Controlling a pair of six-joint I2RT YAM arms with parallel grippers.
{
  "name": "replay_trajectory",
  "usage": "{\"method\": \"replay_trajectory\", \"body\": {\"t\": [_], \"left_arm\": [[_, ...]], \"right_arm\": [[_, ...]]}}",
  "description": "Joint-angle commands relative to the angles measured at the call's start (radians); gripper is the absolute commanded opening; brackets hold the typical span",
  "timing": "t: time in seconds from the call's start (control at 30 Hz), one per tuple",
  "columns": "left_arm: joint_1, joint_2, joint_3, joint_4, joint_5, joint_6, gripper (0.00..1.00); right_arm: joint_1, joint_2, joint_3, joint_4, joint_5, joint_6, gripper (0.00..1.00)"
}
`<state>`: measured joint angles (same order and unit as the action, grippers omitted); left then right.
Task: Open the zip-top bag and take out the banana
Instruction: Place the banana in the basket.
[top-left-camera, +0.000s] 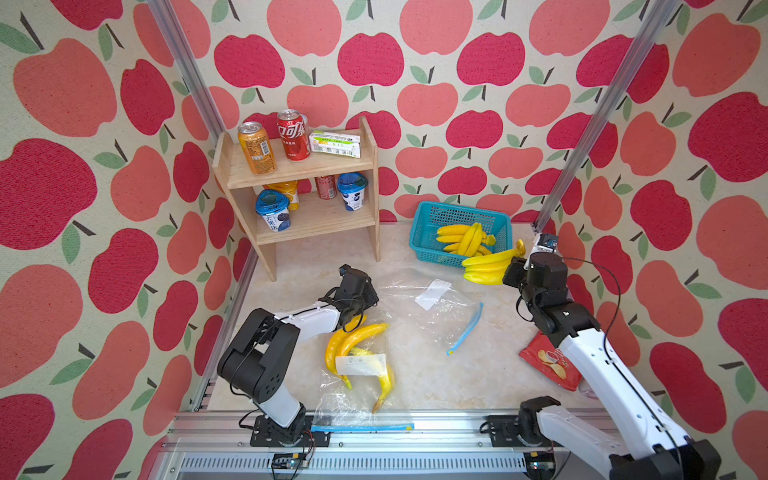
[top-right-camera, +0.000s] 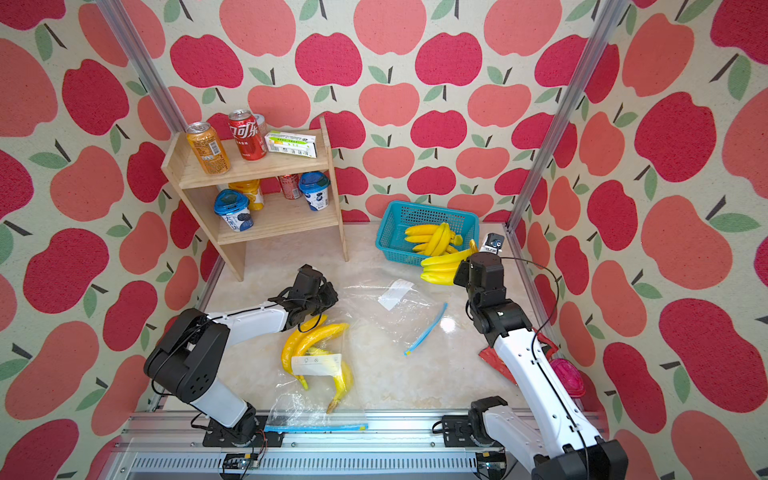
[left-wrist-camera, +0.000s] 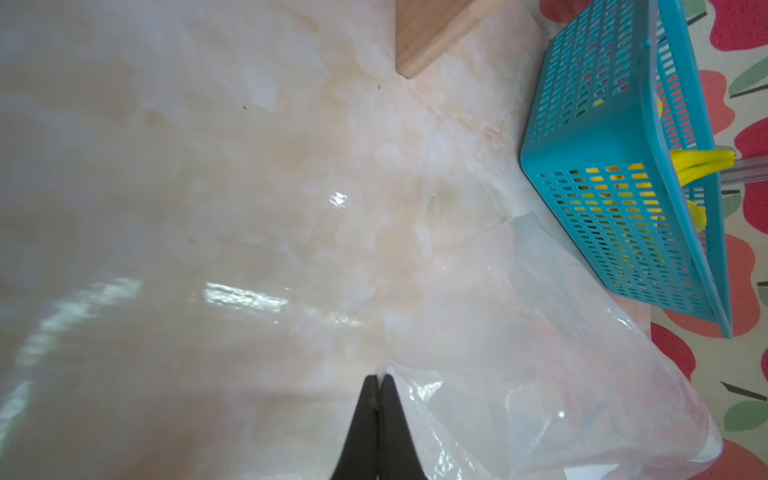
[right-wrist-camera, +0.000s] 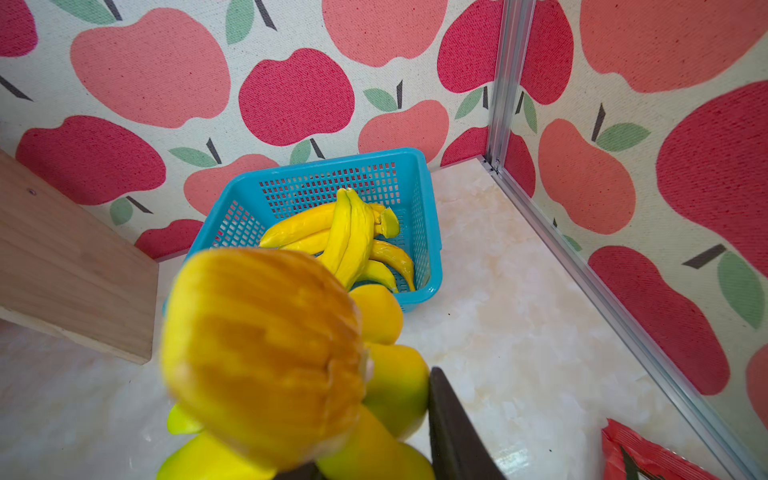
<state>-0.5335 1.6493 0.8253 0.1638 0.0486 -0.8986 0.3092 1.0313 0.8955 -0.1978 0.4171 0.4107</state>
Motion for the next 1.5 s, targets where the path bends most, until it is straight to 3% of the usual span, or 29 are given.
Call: {"method": "replay_trajectory", "body": {"t": [0.0, 0.13, 0.27, 0.43, 0.7, 0.9, 1.13, 1.27, 1.33, 1.37, 1.47], "left_arm": [[-0.063, 0.077, 0.068, 0.013, -0.009, -0.053, 0.00], [-0.120, 0.146, 0.125, 0.007, -0.042, -0.067, 0.00], [-0.139, 0.186, 0.170, -0.003, -0.061, -0.062, 0.01], [-0.137, 0.227, 0.239, -0.032, -0.059, -0.021, 0.01], [-0.135, 0.251, 0.282, -0.053, -0.046, -0.002, 0.03], [-0.137, 0.266, 0.292, -0.057, -0.031, -0.010, 0.03], [-0.163, 0.310, 0.307, -0.039, -0.009, -0.040, 0.03], [-0.174, 0.317, 0.315, -0.042, -0.004, -0.045, 0.09], [-0.174, 0.306, 0.312, -0.041, -0.006, -0.040, 0.14], [-0.174, 0.295, 0.308, -0.047, -0.012, -0.034, 0.22], [-0.175, 0.247, 0.300, -0.072, -0.047, -0.001, 0.45]], "right_arm": [[-0.022, 0.136, 0.006, 0.268, -0.046, 0.081, 0.09], [-0.035, 0.332, 0.093, 0.403, -0.042, 0.043, 0.08], [-0.065, 0.473, 0.188, 0.447, -0.083, 0.087, 0.08], [-0.074, 0.655, 0.258, 0.588, -0.019, 0.123, 0.12], [-0.087, 0.953, 0.568, 0.461, -0.038, 0.124, 0.12], [-0.094, 1.018, 0.615, 0.412, -0.040, 0.112, 0.13], [-0.098, 0.945, 0.512, 0.430, -0.099, 0.161, 0.14], [-0.090, 0.942, 0.527, 0.364, -0.116, 0.146, 0.32], [-0.088, 0.945, 0.533, 0.346, -0.112, 0.139, 0.55], [-0.088, 0.940, 0.529, 0.343, -0.110, 0.140, 0.67], [-0.087, 0.893, 0.483, 0.402, -0.127, 0.135, 0.78]]}}
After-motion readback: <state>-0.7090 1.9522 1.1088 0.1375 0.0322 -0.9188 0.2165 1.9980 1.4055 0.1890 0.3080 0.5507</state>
